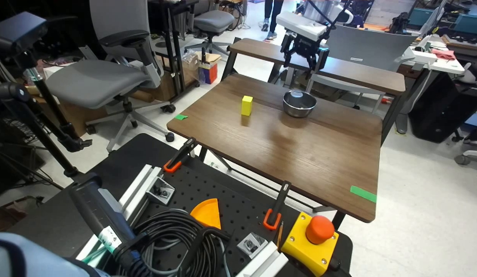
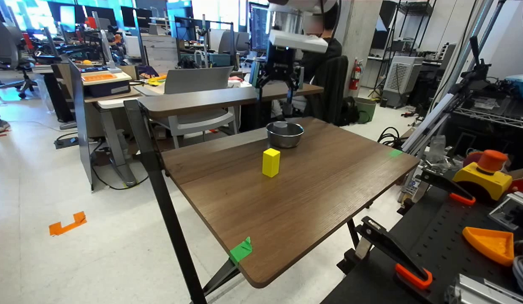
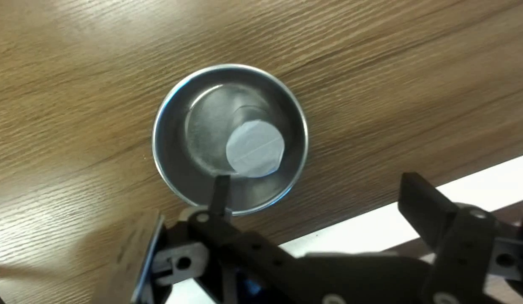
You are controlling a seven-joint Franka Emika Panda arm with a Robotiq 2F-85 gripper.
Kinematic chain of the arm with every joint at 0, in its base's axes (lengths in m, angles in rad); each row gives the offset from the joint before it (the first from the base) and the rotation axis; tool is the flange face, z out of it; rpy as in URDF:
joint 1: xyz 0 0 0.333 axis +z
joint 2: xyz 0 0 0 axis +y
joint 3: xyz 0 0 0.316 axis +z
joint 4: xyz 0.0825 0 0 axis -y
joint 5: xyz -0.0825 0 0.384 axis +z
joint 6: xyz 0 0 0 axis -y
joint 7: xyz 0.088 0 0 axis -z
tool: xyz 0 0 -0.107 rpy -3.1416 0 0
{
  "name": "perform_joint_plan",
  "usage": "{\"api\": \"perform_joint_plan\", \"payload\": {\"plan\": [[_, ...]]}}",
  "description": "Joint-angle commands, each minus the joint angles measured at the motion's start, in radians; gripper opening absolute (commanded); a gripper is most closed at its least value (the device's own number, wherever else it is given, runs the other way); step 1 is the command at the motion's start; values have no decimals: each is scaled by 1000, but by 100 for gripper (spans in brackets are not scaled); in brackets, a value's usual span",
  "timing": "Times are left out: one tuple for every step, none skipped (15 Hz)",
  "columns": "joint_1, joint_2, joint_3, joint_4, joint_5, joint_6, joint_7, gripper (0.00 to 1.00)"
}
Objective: Pick up the grey object from the table and put it in the pot
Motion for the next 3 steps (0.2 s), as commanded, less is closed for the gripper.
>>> {"api": "perform_joint_plan", "payload": {"plan": [[2, -39, 3, -38, 10, -3, -11, 100], [2, -70, 7, -72, 15, -3, -17, 100], [3, -89, 8, -94, 16, -3, -19, 100]]}}
